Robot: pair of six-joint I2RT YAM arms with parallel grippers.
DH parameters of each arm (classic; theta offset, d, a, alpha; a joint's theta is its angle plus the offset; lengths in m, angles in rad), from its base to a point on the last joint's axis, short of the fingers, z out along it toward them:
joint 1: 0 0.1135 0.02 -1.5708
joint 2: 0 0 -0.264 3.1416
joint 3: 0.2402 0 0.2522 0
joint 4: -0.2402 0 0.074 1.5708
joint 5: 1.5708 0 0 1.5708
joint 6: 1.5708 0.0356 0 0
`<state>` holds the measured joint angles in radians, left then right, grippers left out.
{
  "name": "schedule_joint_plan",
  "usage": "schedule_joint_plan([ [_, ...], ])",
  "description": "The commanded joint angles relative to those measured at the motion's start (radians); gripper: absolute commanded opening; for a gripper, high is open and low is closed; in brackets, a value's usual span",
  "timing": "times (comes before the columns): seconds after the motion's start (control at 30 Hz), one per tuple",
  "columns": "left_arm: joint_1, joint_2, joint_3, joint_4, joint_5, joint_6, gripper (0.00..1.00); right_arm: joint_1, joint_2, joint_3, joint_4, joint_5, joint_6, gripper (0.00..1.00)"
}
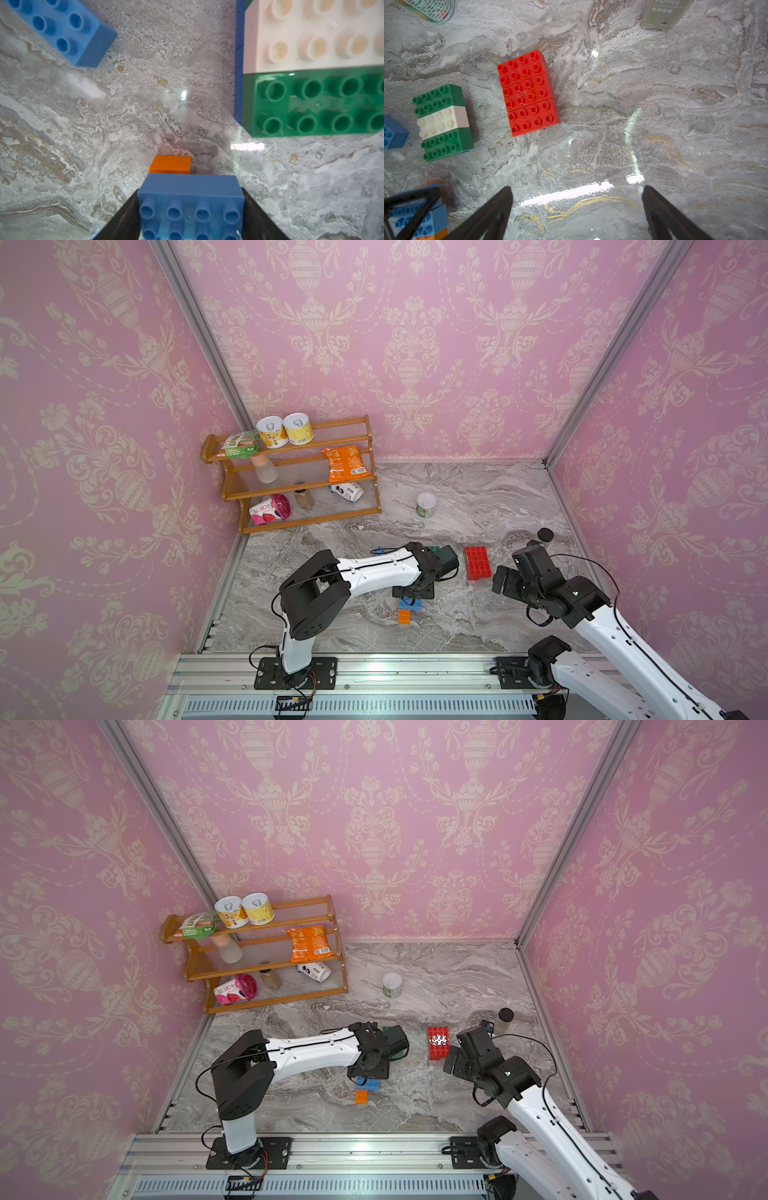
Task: Assemble a rectangle with lego
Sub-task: Assemble the lego brick with the lego brick.
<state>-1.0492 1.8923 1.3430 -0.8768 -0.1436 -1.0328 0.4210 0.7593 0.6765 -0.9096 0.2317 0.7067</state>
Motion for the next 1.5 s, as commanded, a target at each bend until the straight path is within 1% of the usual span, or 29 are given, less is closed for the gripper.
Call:
schedule_joint_plan([
  [0.0, 0.001, 0.042, -0.029, -0.01, 0.035, 0.012, 0.15, -0.004, -0.011, -0.011, 0.001, 0.005, -0.006, 1.0],
  [0.03, 0.002, 0.046, -0.027, -0.015, 0.034, 0.014, 0.13, -0.004, -0.01, -0.01, 0.0, 0.006, -0.006, 1.0],
  [0.3, -0.004, 0.076, -0.031, -0.027, 0.047, 0.032, 0.13, -0.005, -0.014, -0.009, -0.002, 0.008, -0.005, 1.0],
  [0.4, -0.009, 0.09, -0.031, -0.027, 0.055, 0.033, 0.07, -0.004, -0.016, -0.008, -0.003, 0.009, -0.004, 1.0],
  [0.67, -0.009, 0.109, -0.048, -0.011, 0.066, 0.02, 0.06, -0.007, -0.016, -0.008, -0.005, 0.009, -0.004, 1.0],
  [0.83, -0.009, 0.12, -0.069, -0.005, 0.054, -0.003, 0.06, -0.005, -0.014, -0.009, -0.003, 0.009, -0.004, 1.0],
  [1.0, 0.013, 0.122, -0.115, 0.024, 0.048, -0.013, 0.03, -0.008, -0.013, -0.011, 0.001, 0.005, -0.005, 1.0],
  [1.47, 0.116, 0.052, -0.121, 0.017, -0.076, 0.054, 0.03, -0.007, -0.012, -0.011, 0.001, 0.007, -0.006, 1.0],
])
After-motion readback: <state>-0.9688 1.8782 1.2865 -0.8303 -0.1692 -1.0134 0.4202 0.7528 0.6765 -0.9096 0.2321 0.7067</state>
